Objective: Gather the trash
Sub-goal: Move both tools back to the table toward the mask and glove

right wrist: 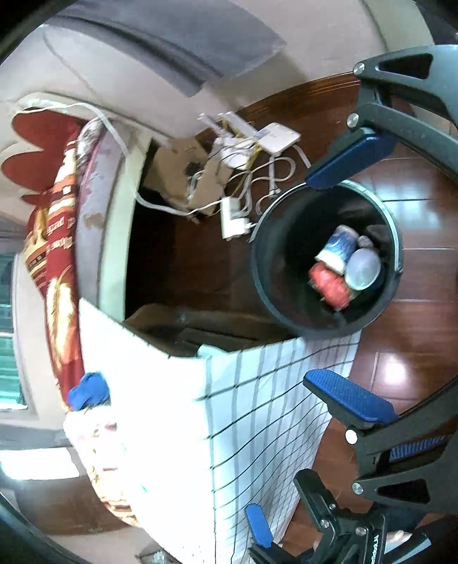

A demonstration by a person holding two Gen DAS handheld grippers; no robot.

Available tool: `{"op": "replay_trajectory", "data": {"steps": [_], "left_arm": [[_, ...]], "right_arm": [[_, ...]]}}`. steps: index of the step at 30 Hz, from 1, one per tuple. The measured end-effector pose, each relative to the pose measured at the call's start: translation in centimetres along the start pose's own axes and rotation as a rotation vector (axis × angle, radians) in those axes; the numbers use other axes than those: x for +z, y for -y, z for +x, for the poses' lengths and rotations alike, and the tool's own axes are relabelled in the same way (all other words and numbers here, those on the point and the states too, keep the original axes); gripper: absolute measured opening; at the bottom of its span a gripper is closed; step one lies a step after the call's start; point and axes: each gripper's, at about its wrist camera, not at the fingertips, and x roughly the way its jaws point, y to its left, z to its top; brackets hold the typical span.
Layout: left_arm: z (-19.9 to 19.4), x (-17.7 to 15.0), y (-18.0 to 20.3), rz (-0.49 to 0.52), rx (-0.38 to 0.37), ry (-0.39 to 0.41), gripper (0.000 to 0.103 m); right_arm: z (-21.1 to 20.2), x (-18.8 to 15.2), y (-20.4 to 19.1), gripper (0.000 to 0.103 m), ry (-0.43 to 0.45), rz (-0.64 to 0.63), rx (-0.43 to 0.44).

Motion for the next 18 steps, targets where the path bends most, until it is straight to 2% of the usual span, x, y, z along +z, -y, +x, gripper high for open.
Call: {"op": "replay_trajectory", "data": {"steps": [4,10,14,18], "left_arm": [[-1.9,0.4,-2.5,-0.069,0.008,0.062,0.102],[-3.8,1.5,-7.4,-0.16,0.103,0.125,0.102],[-5.0,2.4,-10.8,-0.198,0.166,0.164,0.102],[-5.9,3.5,-13.9,-0.222,0.222,0.193,0.101]], "right_arm": [[-0.7,1.9,-2.1,0.103,0.05,-0.015,0.039],[-1.0,5.4,-6.0,0.103,0.126,-0.04,0.107],[0.1,8.0,-8.9,0.103,0.102,-0.049,0.159],[0.9,10.9,-11.4,0.103,0.107,-0.061,0.168]]}}
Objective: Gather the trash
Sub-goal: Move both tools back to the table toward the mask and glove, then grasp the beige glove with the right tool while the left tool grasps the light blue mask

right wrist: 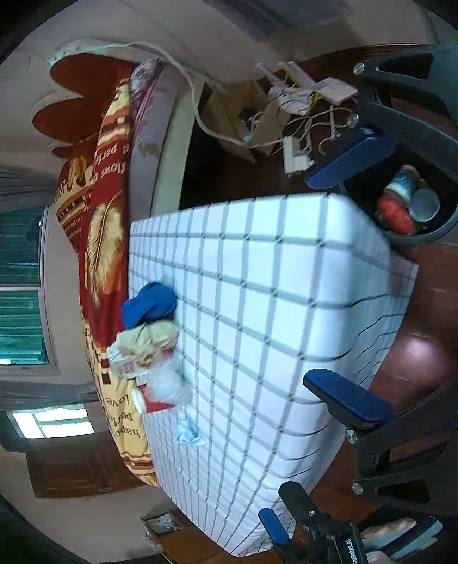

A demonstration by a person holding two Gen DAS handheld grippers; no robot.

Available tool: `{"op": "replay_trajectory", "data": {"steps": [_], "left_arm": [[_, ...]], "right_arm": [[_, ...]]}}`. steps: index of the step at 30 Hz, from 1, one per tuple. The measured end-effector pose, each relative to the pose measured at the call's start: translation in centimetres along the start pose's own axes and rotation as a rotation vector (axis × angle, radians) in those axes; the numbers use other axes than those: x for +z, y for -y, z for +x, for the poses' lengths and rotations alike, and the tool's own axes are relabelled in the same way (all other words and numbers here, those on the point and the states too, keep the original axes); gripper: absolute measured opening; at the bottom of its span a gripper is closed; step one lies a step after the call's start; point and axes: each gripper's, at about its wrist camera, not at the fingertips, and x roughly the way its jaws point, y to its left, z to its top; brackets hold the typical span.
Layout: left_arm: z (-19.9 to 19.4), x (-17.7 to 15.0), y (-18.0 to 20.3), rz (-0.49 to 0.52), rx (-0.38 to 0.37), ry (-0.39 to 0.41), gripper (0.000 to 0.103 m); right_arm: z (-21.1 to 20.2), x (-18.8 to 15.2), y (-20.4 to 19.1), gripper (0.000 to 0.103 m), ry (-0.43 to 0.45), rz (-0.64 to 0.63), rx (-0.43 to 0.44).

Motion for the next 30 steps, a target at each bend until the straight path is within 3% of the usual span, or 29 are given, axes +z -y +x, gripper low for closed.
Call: {"op": "replay_trajectory", "data": {"steps": [11,20,30], "left_arm": [[3.0,5.1,-6.3,-0.062,0.087,0.026,0.096],[6.4,7.6,-8.3,-0.068,0.114,0.003,0.089],[10.4,9.7,-8.9,-0.059,0.129,-0.058,0.083]], "right_arm": [[4.7,6.9,-4.1,0.102,0.039,-0.056,0.038],[9.0,11.2,-5.8,0.076,0.038,-0.056,0.091],[13.2,15.3,-6.8,0.067,0.04,-0.046,0.123]]}}
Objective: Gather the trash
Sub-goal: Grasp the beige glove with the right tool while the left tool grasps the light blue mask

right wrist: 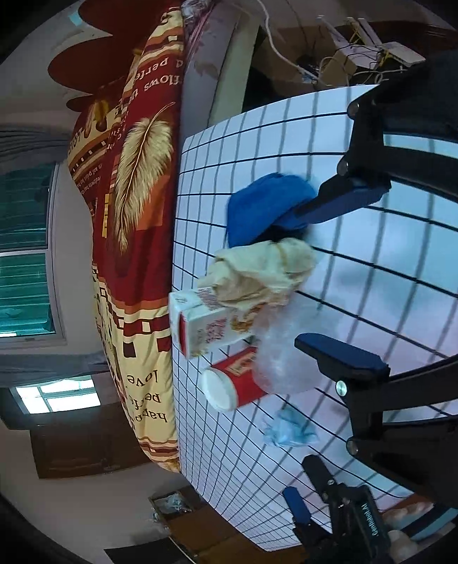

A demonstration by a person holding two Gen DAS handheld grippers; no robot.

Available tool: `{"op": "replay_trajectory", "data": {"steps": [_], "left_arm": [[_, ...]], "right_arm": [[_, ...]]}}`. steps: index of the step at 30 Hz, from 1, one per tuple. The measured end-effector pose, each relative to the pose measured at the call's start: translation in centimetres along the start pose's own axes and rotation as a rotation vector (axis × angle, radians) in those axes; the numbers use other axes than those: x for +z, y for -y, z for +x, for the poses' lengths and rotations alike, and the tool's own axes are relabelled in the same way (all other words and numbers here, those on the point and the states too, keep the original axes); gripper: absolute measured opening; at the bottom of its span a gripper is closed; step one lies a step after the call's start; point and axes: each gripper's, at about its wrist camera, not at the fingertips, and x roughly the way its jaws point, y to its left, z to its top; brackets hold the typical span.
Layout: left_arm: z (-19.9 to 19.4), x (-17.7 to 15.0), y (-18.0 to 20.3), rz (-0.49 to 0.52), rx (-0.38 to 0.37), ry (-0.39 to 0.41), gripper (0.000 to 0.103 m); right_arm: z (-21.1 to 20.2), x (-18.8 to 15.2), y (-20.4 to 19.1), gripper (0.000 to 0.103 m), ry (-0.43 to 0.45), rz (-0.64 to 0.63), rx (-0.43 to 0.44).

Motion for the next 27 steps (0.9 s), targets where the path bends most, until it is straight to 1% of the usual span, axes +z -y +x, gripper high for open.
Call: {"op": "replay_trajectory", "data": {"steps": [2,7,8,9,11,12,13,14,15,16,18,20,23,27], "left_arm": [[0.7,0.3,0.1,0.004,0.003,-0.012,0.082],[2.1,0.7,-0.1,-0.01,0.0,-0.041,0.075],[2.3,0.8,-0.2,-0.014,-0.003,-0.045,0.075],[2.5,0.8,-0.2,-0.016,-0.004,-0.05,0.073],[2.9,0.8,-0.3,-0.021,-0.012,-0.061,0.068],[3.1,0.9,-0.3,-0.026,-0.016,-0.066,0.063],[3.2,0.9,-0.3,-0.029,-0.02,-0.07,0.056],[3.4,0.9,-0.3,-0.031,-0.028,-0.077,0.051],[3.6,0.9,-0.3,-0.031,-0.036,-0.085,0.036],[3.7,0.7,-0.3,-0.031,-0.044,-0.089,0.023],[3.4,0.6,-0.3,-0.029,-0.056,-0.079,0.013],[2.6,0.6,-0.3,-0.03,-0.067,-0.051,0.009],[1.2,0.5,-0.4,-0.028,-0.075,-0.016,0.008],[-0.5,0.4,-0.3,-0.02,-0.087,0.01,0.008]], "right_arm": [[1.0,0.6,0.1,0.065,-0.009,-0.001,-0.001],[3.2,1.3,0.3,0.058,-0.032,-0.002,-0.003],[3.6,1.3,0.4,0.055,-0.038,-0.001,-0.003],[4.0,1.4,0.5,0.048,-0.043,0.002,-0.003],[4.6,1.4,0.7,0.041,-0.053,0.009,0.006],[4.8,1.4,0.7,0.04,-0.053,0.007,0.009],[4.8,1.4,0.6,0.039,-0.053,0.003,0.012],[4.8,1.3,0.6,0.032,-0.053,0.0,0.019],[4.7,1.2,0.5,0.027,-0.052,-0.003,0.025],[4.5,1.1,0.5,0.026,-0.048,-0.007,0.03],[3.9,0.7,0.3,0.023,-0.039,-0.017,0.036],[3.0,0.3,0.1,0.023,-0.026,-0.03,0.036],[1.4,-0.4,0.2,0.023,-0.003,-0.032,0.037],[-0.3,-0.9,0.4,0.023,0.013,-0.02,0.041]]}}
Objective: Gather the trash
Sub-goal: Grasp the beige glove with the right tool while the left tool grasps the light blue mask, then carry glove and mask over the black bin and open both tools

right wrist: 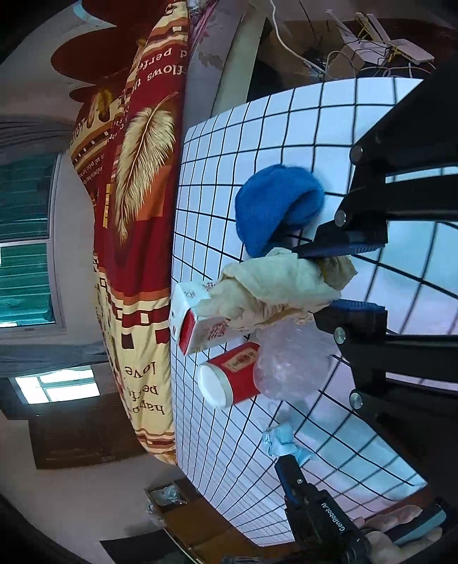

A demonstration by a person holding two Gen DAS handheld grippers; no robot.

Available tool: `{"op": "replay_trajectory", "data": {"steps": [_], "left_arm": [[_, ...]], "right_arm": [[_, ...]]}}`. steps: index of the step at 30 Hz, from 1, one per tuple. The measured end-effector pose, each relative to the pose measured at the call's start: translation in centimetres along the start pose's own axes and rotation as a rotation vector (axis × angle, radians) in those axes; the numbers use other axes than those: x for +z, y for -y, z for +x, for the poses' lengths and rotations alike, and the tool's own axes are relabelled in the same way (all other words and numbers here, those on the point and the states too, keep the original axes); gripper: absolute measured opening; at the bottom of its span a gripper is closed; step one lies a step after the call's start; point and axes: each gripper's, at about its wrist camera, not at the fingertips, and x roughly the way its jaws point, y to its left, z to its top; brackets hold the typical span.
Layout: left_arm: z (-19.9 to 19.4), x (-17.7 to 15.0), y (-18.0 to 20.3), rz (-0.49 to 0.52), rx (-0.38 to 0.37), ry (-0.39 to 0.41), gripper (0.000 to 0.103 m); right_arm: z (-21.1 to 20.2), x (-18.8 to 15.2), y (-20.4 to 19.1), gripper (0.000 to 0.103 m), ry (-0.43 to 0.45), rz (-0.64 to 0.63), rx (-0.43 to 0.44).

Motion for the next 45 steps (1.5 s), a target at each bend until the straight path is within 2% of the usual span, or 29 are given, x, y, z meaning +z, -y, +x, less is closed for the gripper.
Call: {"op": "replay_trajectory", "data": {"steps": [5,18,28,39,45], "left_arm": [[-1.8,-0.7,0.3,0.013,-0.006,0.022,0.007],[-4.1,-3.8,1.4,-0.002,-0.07,0.006,0.004],[-6.5,-5.1,3.8,0.03,-0.154,0.062,0.003],[-7.5,-5.7,8.5,0.101,-0.241,0.071,0.003],[-7.7,-6.5,13.1,0.16,-0.312,0.058,0.003]], "right_arm": [[-2.8,-1.1,0.3,0.023,0.023,0.016,0.002],[-8.8,-5.1,1.8,0.023,0.047,0.037,-0.03],[-11.7,-7.1,3.5,0.023,0.059,0.067,-0.066],[-15.9,-10.2,7.5,0.023,0.079,0.124,-0.142],[-18.6,-12.8,10.7,0.023,0.074,0.17,-0.203]]}}
